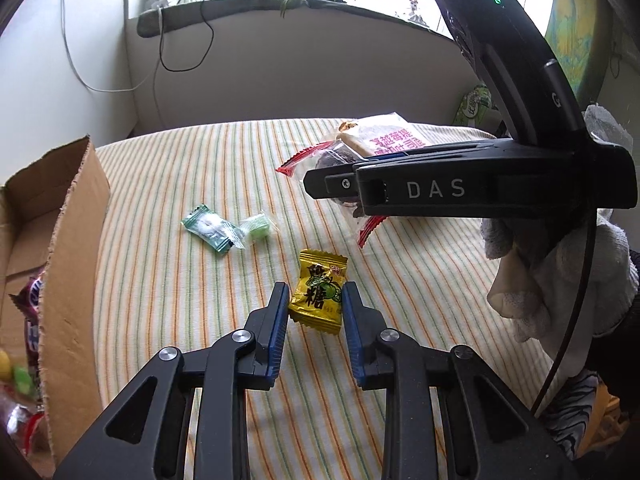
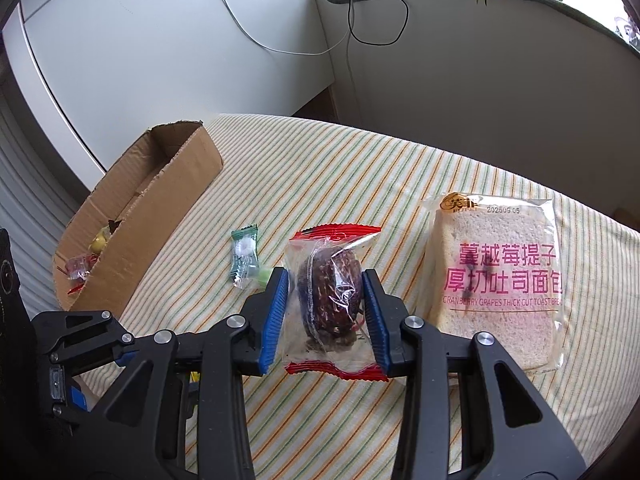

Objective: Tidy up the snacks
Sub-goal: 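Grasp the bagged dark pastry with the right tool while the left tool grasps the yellow candy, then carry the pastry bag into the box with the right tool while the left tool drops the yellow candy there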

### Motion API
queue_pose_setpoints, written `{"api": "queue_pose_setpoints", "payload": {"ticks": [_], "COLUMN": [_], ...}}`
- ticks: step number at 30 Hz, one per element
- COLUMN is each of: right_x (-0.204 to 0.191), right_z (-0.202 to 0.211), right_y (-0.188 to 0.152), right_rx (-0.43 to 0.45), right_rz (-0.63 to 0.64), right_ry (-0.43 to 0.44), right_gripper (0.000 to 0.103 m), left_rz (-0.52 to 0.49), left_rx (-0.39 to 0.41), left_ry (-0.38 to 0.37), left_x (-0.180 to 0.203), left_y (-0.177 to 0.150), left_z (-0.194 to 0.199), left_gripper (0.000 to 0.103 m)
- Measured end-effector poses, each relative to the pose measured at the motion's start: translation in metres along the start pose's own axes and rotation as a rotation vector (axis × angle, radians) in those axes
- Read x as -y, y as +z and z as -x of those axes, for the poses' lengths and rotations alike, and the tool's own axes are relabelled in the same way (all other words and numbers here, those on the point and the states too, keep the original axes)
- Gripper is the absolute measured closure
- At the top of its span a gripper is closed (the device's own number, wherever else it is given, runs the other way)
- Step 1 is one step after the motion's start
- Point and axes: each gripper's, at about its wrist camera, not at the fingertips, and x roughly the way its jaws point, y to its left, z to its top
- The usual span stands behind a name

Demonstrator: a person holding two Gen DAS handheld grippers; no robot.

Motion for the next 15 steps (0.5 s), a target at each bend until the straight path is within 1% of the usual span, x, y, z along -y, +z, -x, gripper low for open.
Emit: {"api": "queue_pose_setpoints", "payload": {"ticks": [5, 9, 15], "right_x": [-0.011, -0.022, -0.043], "right_z": [0.015, 0.022, 0.024], "right_y": [0.005, 0.007, 0.007], "right_rx": [0.021, 0.028, 0.026], "right_rz": [0.015, 0.030, 0.056], "right_ry": [0.003, 0.006, 0.008], "right_gripper": [0.064, 0.064, 0.064], "left_rz": [0.025, 0.042, 0.072], "left_rx": [0.050, 0.090, 0.130], "left_ry": [0.001, 0.020, 0.038], "left_x": [-0.008, -0.017, -0.030], "left_y": [0.000, 0.000, -0.005], "left_z": [0.025, 0.045, 0.068], "left_gripper": [0.078, 0.078, 0.078]}}
